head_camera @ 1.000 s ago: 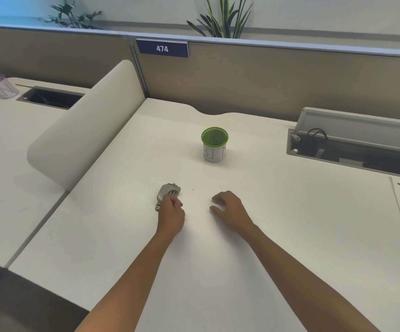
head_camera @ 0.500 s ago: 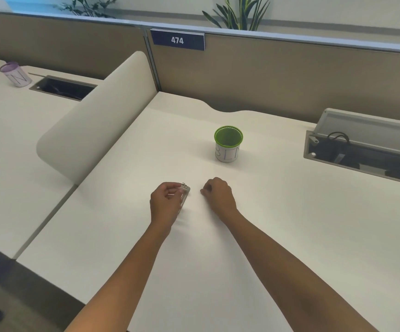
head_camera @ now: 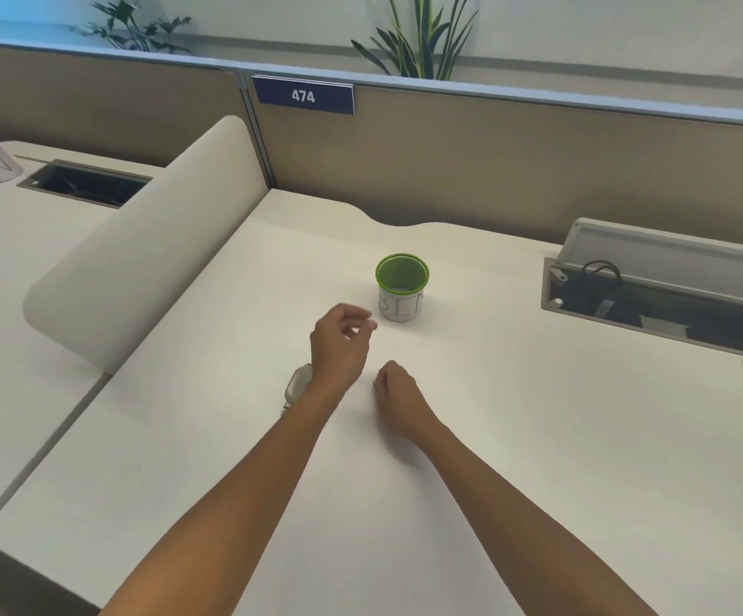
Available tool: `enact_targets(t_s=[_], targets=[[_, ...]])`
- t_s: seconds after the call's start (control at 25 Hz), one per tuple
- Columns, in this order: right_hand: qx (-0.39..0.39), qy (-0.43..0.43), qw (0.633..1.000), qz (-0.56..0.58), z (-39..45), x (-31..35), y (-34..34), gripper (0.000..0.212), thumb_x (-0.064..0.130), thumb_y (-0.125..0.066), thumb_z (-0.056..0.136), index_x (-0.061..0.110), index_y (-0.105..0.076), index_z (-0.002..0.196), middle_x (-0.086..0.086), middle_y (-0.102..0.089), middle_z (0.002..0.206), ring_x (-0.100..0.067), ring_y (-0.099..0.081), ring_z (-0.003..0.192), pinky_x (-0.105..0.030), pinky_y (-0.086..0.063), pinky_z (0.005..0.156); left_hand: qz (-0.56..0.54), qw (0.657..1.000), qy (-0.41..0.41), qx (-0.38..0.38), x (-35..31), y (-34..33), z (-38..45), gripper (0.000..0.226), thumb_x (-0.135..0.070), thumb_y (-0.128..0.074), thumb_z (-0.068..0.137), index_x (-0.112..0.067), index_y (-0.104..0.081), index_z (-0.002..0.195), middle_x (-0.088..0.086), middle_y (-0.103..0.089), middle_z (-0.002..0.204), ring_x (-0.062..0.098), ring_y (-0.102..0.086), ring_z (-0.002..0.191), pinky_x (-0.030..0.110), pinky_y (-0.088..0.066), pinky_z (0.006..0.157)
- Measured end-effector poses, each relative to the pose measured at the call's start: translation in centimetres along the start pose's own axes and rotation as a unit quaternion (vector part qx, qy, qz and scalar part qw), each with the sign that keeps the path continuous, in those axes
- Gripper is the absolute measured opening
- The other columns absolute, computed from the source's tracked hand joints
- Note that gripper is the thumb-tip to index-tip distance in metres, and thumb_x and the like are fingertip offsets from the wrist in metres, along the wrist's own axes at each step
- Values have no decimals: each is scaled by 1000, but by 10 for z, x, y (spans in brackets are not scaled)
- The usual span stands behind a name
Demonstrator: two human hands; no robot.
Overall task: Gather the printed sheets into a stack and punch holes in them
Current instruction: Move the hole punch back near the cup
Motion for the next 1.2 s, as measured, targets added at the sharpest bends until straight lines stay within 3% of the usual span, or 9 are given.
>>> enact_targets(t_s=[0.12,0.2,0.4,0.6,0.72,0.88,1.0,1.08,1.2], targets=[[18,-21,996,82,-15,-19,11,12,10,-45,101,11,-44,89,4,-49,75,-12,-40,63,-17,-35,57,50,997,-55,31,-41,-28,40,6,-11,-71,88,-16,-68,90,-7,-69,77,-2,-54,58,16,-43,63],[31,-23,994,99,-21,-26,13,13,12,-48,100,14,-45,87,7,-48,71,-7,-39,59,-12,-38,55,100,991,-73,41,-58,-46,60,7,-13,-69,89,-16,-67,94,-4,-71,84,10,-60,73,26,-46,68],[49,-21,990,129,-23,-33,11,15,13,-49,100,18,-45,86,4,-50,74,-10,-37,60,-14,-37,56,193,978,-58,52,-56,-70,90,20,-13,-62,93,-17,-72,111,6,-75,105,26,-67,98,29,-46,73],[27,-27,986,162,-23,-40,14,9,16,-52,100,12,-52,92,2,-59,84,-12,-48,69,-14,-41,63,67,995,-69,29,-54,-57,85,20,-8,-64,91,-18,-73,106,2,-79,94,21,-67,84,24,-50,76],[-19,-42,979,198,-24,-45,22,5,10,-55,97,8,-55,93,3,-65,86,-14,-59,74,-14,-45,67,7,996,-77,-39,-39,-36,58,18,-7,-71,85,-18,-69,98,-5,-73,81,15,-56,71,11,-44,65],[-200,-73,963,162,-25,-56,75,10,7,-53,98,12,-51,90,1,-63,80,-12,-59,70,-8,-43,60,105,991,-28,73,35,-66,0,27,-5,-61,92,-15,-69,114,3,-71,120,22,-62,113,34,-47,102],[-272,-38,947,165,-10,-41,124,6,5,-54,98,10,-53,95,1,-63,86,-13,-59,76,-5,-44,65,246,941,-48,229,76,-113,-43,59,-30,-65,93,-18,-45,148,-1,-31,164,25,-17,156,42,-5,124],[-283,-6,947,150,6,-22,147,5,4,-55,98,6,-60,100,-2,-66,92,-15,-60,80,-2,-43,69,329,894,-52,299,90,-133,-58,99,-60,-68,83,-26,-17,161,-7,5,170,21,17,156,52,18,119],[-283,37,953,100,31,8,168,14,2,-57,97,1,-69,103,-8,-71,98,-16,-62,85,0,-42,72,384,855,-49,344,94,-143,-59,129,-77,-70,68,-34,8,160,-10,29,166,21,34,150,59,25,113]])
Point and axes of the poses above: each hand's wrist, its own z-axis towards the middle knuckle, its own y-axis out of the back of the hand, x = y × z, the point moved 10 cm from there along z, towards the middle knuckle
